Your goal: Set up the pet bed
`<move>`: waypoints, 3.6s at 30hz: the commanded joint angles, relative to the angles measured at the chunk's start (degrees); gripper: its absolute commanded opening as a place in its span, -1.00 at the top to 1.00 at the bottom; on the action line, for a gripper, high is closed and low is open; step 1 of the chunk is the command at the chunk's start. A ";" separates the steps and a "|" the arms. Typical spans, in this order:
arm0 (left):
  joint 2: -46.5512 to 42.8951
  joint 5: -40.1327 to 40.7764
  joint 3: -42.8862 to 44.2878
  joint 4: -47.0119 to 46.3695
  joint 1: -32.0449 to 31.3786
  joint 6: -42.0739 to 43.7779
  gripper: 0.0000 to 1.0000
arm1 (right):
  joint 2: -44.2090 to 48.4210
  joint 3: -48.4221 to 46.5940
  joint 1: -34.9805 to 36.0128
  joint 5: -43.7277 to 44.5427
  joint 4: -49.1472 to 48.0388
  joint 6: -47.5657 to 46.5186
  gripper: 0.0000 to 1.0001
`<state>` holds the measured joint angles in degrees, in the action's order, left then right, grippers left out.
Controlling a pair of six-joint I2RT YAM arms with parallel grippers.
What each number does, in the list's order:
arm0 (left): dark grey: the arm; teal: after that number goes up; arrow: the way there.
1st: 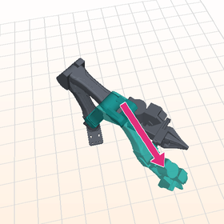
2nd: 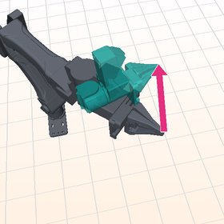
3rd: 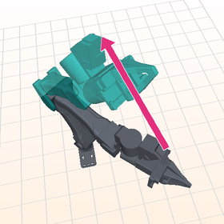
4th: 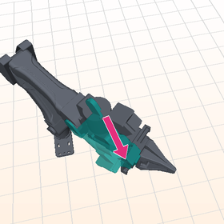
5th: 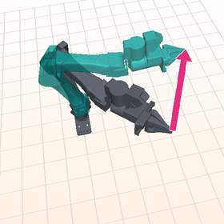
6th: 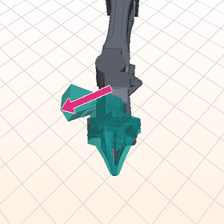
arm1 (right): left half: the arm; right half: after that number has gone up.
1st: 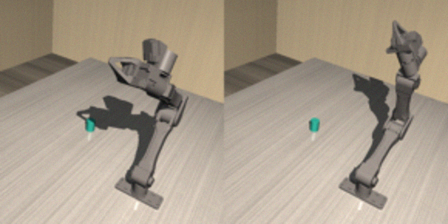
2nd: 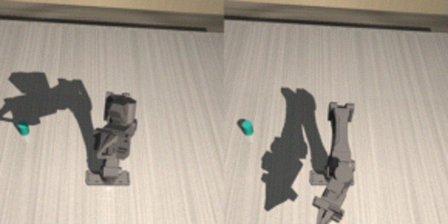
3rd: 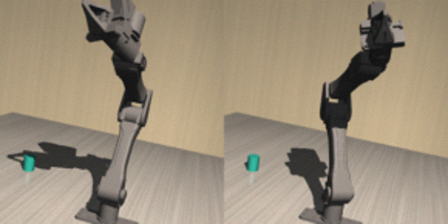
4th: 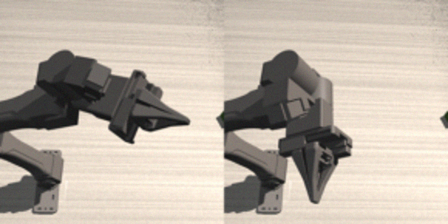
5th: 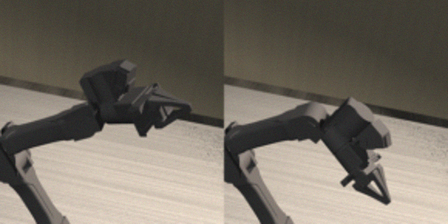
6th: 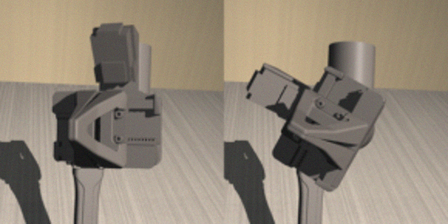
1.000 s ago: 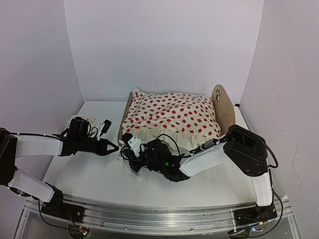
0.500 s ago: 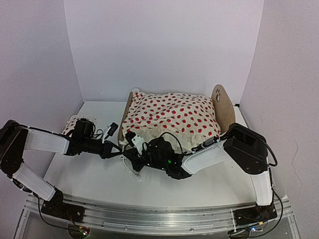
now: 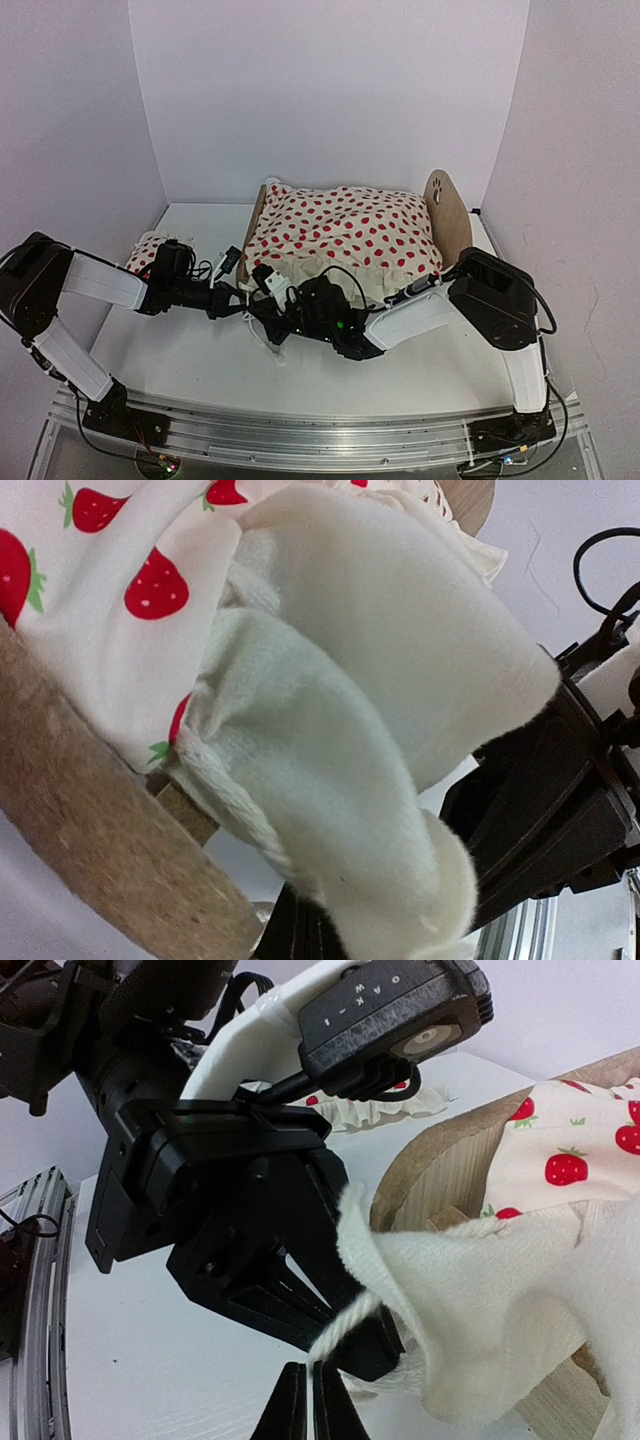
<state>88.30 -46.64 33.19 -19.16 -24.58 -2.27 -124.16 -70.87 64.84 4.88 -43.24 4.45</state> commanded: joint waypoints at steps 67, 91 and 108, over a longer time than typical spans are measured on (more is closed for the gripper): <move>1.61 0.32 3.86 -2.74 0.05 4.83 0.99 | -0.40 -1.72 -1.19 9.00 3.76 -67.71 1.00; -11.66 5.76 6.35 18.44 0.22 14.70 0.46 | 7.92 -1.86 -1.32 7.16 25.16 -22.77 1.00; -11.46 5.10 4.79 37.36 -13.43 76.24 0.16 | 9.88 -1.94 -5.29 -0.91 27.43 14.42 1.00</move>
<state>72.15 -45.45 36.63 13.57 -31.49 53.45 -116.76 -70.94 60.49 7.80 -16.10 8.72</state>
